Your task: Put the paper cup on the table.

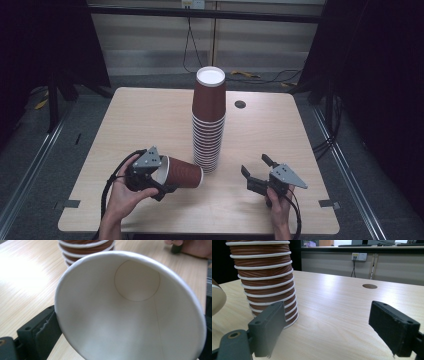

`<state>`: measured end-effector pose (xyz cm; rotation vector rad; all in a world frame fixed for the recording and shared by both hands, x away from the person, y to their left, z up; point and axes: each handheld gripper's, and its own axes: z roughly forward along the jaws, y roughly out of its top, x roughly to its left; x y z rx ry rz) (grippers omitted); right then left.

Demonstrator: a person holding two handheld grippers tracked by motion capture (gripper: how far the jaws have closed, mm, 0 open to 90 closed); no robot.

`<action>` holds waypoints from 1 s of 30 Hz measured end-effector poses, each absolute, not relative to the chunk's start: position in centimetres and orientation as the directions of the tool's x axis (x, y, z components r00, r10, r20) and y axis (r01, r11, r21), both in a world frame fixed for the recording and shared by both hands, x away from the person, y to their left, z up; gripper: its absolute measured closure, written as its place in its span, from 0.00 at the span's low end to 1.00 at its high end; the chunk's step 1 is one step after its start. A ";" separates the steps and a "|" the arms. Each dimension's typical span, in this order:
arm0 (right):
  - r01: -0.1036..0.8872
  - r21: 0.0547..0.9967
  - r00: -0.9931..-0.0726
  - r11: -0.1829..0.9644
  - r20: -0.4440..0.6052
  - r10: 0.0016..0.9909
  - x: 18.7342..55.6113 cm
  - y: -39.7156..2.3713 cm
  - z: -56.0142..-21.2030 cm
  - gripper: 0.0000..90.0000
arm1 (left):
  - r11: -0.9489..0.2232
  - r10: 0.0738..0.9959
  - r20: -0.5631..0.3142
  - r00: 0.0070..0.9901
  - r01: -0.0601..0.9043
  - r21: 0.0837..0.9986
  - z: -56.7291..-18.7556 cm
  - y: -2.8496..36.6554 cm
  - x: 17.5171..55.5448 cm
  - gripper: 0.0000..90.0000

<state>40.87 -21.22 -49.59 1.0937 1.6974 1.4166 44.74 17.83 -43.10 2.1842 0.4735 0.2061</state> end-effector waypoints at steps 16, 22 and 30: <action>0.115 0.993 -0.356 0.036 0.008 0.934 40.3 -21.7 -50.3 0.15 | -0.576 0.465 -0.013 0.885 0.314 0.755 -41.8 19.9 46.0 0.02; 0.083 0.996 -0.362 0.025 0.007 0.932 40.0 -21.8 -50.4 0.15 | -0.589 0.493 -0.014 0.870 0.346 0.730 -41.3 20.5 47.4 0.02; 0.074 0.997 -0.365 0.031 -0.002 0.931 39.9 -21.8 -50.4 0.15 | -0.613 0.511 0.001 0.859 0.364 0.702 -41.1 20.6 48.5 0.02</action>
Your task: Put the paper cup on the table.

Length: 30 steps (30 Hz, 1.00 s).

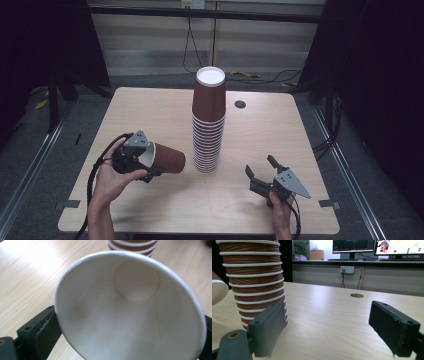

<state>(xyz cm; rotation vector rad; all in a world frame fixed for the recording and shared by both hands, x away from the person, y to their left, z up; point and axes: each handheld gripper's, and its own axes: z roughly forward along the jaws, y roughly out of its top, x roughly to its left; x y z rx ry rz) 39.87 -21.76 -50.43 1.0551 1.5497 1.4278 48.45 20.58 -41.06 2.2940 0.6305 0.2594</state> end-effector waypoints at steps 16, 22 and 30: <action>0.067 0.997 -0.365 0.024 0.002 0.931 39.8 -21.8 -50.5 0.15 | -0.710 0.520 0.025 0.854 0.416 0.568 -41.3 19.7 51.6 0.02; 0.066 0.998 -0.367 0.026 0.000 0.930 39.8 -21.8 -50.5 0.15 | -0.737 0.511 0.036 0.859 0.416 0.533 -41.0 19.2 52.3 0.01; 0.065 0.997 -0.369 0.027 -0.001 0.930 39.8 -21.8 -50.5 0.15 | -0.782 0.514 0.078 0.854 0.429 0.453 -40.4 18.6 53.2 0.01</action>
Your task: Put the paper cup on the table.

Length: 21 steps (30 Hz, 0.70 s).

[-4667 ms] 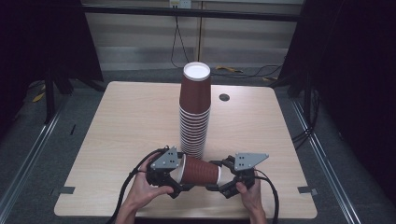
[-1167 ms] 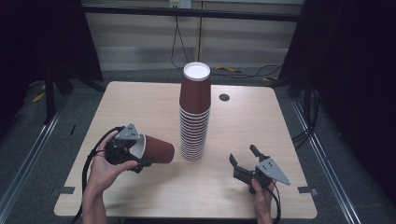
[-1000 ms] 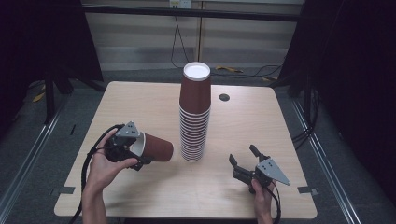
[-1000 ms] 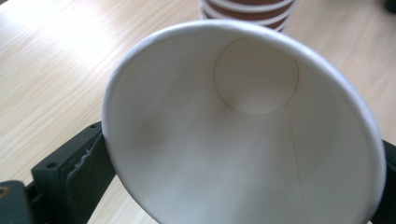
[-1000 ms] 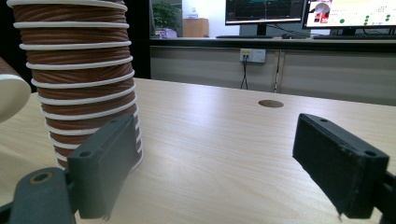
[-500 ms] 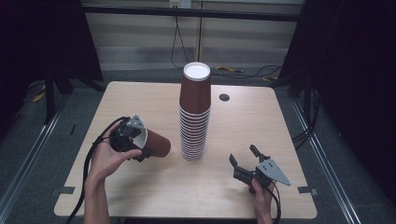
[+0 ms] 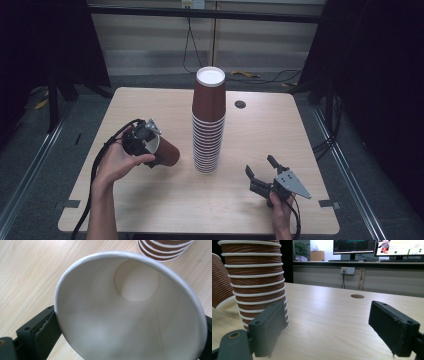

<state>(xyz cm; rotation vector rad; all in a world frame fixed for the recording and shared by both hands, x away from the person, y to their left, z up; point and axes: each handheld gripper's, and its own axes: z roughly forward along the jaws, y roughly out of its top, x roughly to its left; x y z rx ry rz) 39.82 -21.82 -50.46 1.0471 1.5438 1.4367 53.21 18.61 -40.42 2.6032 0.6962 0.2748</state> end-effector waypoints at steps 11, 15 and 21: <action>0.067 0.997 -0.367 0.027 0.000 0.930 39.8 -21.8 -50.4 0.15 | -0.832 0.483 0.081 0.872 0.428 0.354 -39.9 17.8 54.5 0.01; 0.067 0.997 -0.367 0.028 -0.001 0.930 39.8 -21.8 -50.4 0.15 | -0.838 0.480 0.081 0.873 0.430 0.335 -40.0 17.3 54.9 0.01; 0.070 0.997 -0.364 0.024 0.003 0.931 39.8 -21.8 -50.4 0.15 | -0.846 0.488 0.086 0.869 0.446 0.290 -40.8 16.7 55.3 0.00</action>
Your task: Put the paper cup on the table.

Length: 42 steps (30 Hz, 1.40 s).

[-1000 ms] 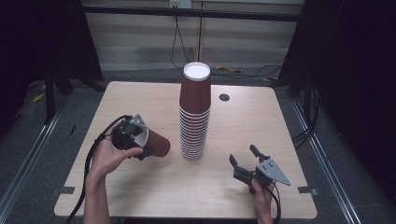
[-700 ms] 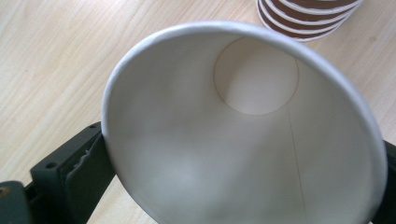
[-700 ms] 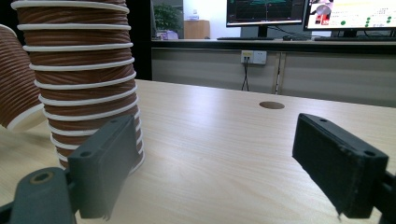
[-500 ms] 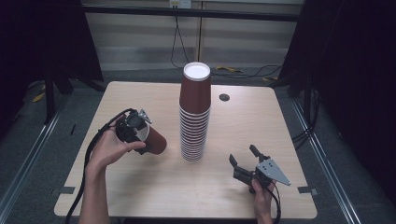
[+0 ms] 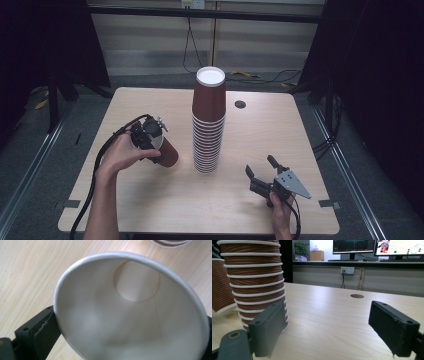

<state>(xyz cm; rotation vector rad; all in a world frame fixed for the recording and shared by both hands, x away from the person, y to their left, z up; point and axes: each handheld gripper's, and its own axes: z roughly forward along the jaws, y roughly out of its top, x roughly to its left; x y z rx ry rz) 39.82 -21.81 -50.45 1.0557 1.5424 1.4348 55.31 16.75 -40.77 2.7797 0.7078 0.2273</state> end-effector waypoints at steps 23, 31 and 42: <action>0.071 0.997 -0.362 0.019 0.008 0.932 39.8 -21.8 -50.4 0.15 | -0.805 0.518 0.105 0.849 0.442 0.395 -42.3 16.2 55.8 0.00; 0.072 0.997 -0.362 0.016 0.011 0.932 39.9 -21.8 -50.5 0.15 | -0.768 0.523 0.065 0.850 0.436 0.469 -43.3 16.8 55.4 0.20; 0.074 0.997 -0.361 0.015 0.012 0.933 39.8 -21.8 -50.4 0.15 | -0.694 0.557 0.038 0.830 0.440 0.570 -43.7 18.0 54.4 0.19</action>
